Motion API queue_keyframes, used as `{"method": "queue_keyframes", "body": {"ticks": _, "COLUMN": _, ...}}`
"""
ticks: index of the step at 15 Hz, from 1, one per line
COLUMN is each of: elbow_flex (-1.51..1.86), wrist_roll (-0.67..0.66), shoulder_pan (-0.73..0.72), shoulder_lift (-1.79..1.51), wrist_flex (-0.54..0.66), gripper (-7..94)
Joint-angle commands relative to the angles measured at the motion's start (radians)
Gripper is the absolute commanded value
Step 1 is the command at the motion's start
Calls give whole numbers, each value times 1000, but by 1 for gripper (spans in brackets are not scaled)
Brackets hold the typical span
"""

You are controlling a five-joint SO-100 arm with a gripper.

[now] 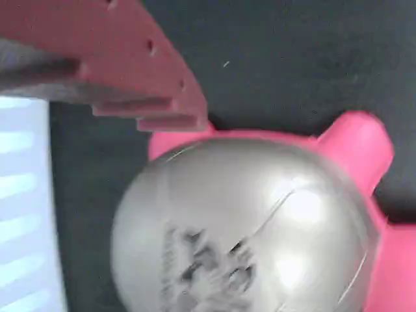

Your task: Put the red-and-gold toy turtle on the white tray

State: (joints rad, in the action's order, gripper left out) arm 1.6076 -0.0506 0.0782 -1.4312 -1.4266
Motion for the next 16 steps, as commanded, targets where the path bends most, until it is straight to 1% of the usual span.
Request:
{"method": "queue_keyframes", "body": {"ticks": 1, "elbow_flex": -69, "wrist_roll": -2, "shoulder_pan": 21, "shoulder_lift": 11, "wrist_flex": -14, "gripper": 62}}
{"method": "queue_keyframes", "body": {"ticks": 5, "elbow_flex": -66, "wrist_roll": 11, "shoulder_pan": 5, "shoulder_lift": 89, "wrist_flex": -3, "gripper": 62}}
{"method": "queue_keyframes", "body": {"ticks": 9, "elbow_flex": -55, "wrist_roll": 26, "shoulder_pan": 11, "shoulder_lift": 124, "wrist_flex": 40, "gripper": 62}}
{"method": "queue_keyframes", "body": {"ticks": 11, "elbow_flex": -52, "wrist_roll": 23, "shoulder_pan": 11, "shoulder_lift": 138, "wrist_flex": 58, "gripper": 60}}
{"method": "queue_keyframes", "body": {"ticks": 15, "elbow_flex": -51, "wrist_roll": 28, "shoulder_pan": 8, "shoulder_lift": 163, "wrist_flex": 63, "gripper": 59}}
{"method": "queue_keyframes", "body": {"ticks": 16, "elbow_flex": -41, "wrist_roll": 28, "shoulder_pan": 5, "shoulder_lift": 170, "wrist_flex": 71, "gripper": 57}}
